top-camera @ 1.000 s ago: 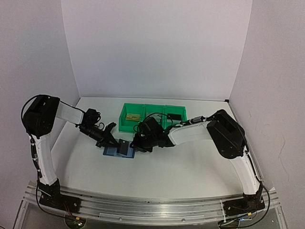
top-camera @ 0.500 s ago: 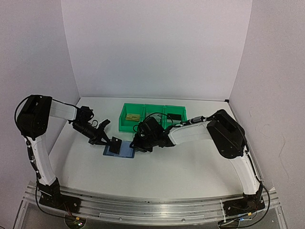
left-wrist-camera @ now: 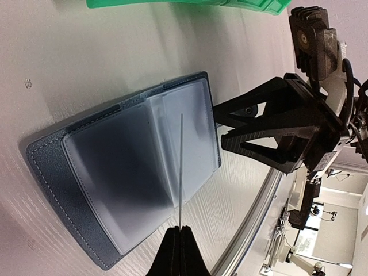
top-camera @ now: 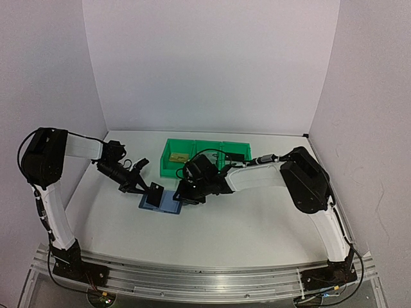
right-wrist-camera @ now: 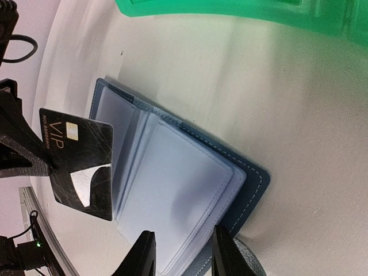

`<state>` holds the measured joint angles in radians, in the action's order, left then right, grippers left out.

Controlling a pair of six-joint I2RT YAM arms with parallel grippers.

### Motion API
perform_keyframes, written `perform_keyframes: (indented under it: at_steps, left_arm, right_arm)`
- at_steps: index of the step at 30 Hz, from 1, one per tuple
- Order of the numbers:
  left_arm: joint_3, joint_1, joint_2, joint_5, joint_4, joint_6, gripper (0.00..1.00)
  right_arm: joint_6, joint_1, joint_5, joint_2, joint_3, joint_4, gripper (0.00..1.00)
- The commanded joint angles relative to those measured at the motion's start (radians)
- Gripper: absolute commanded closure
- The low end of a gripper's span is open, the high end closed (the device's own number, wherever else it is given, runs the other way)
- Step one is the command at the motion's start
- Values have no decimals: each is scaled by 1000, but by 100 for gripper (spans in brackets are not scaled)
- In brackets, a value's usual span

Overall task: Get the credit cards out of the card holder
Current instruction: Place the credit card in the storage box.

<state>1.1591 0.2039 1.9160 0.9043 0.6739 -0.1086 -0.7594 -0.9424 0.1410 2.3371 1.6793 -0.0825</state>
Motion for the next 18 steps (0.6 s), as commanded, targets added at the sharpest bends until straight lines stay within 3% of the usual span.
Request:
perform_keyframes:
  at_steps: [1, 5, 8, 11, 18]
  left_arm:
    - [44, 0, -43, 18, 2, 25, 100]
    - [35, 0, -17, 8, -22, 140, 100]
    - [31, -1, 17, 10, -32, 202, 100]
    - [53, -1, 30, 7, -19, 232, 100]
    - [54, 0, 23, 36, -31, 302, 100]
  right_arm:
    - [28, -7, 43, -43, 44, -5, 65]
    - [12, -13, 58, -47, 37, 71, 57]
    - [107, -58, -56, -79, 31, 117, 53]
    - [294, -123, -236, -125, -19, 169, 45]
    - [931, -281, -536, -137, -215, 545, 29]
